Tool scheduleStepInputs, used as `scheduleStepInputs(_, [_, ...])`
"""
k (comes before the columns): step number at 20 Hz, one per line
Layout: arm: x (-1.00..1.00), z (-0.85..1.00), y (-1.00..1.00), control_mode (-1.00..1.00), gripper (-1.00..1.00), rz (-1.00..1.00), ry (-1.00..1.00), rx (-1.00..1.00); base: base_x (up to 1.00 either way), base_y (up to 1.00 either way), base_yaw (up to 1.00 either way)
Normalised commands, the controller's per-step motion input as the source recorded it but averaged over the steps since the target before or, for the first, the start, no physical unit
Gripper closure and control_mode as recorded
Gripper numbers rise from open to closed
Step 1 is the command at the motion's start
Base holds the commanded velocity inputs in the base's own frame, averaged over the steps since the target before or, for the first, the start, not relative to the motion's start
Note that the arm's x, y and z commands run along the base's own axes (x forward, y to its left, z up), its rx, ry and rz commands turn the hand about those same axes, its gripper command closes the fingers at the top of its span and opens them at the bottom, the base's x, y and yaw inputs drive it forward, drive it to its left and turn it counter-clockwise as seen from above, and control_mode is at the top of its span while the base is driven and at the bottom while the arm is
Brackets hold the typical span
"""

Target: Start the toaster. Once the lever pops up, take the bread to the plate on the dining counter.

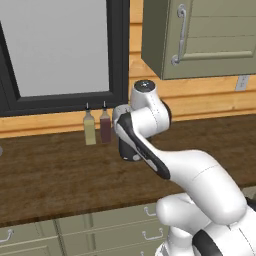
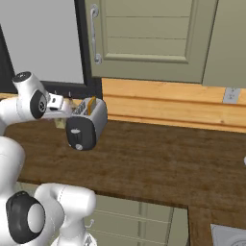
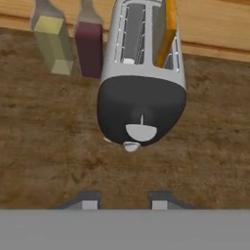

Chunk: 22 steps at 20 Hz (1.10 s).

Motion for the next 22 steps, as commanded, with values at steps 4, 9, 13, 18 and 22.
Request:
scheduleStepInputs(4, [0.4,-0.4,0.0,-1.0,1.0,-0.04,-0.06,0.0,0.0,0.0,0.0])
scheduleStepInputs(9, [0.35,-0.41,-0.06,-1.0,1.0,-0.07,-0.02,0.0,0.0,0.0,0.0])
scheduleStepInputs(13, [0.26,-0.29,-0.14,-1.0,1.0,-0.04,0.0,0.0,0.0,0.0,0.0])
scheduleStepInputs(18, [0.13,-0.14,-0.22,-1.0,1.0,-0.03,0.0,0.0,0.0,0.0,0.0])
scheduleStepInputs(22, [0.16,-0.17,-0.24,-1.0,1.0,-0.01,0.0,0.0,0.0,0.0,0.0])
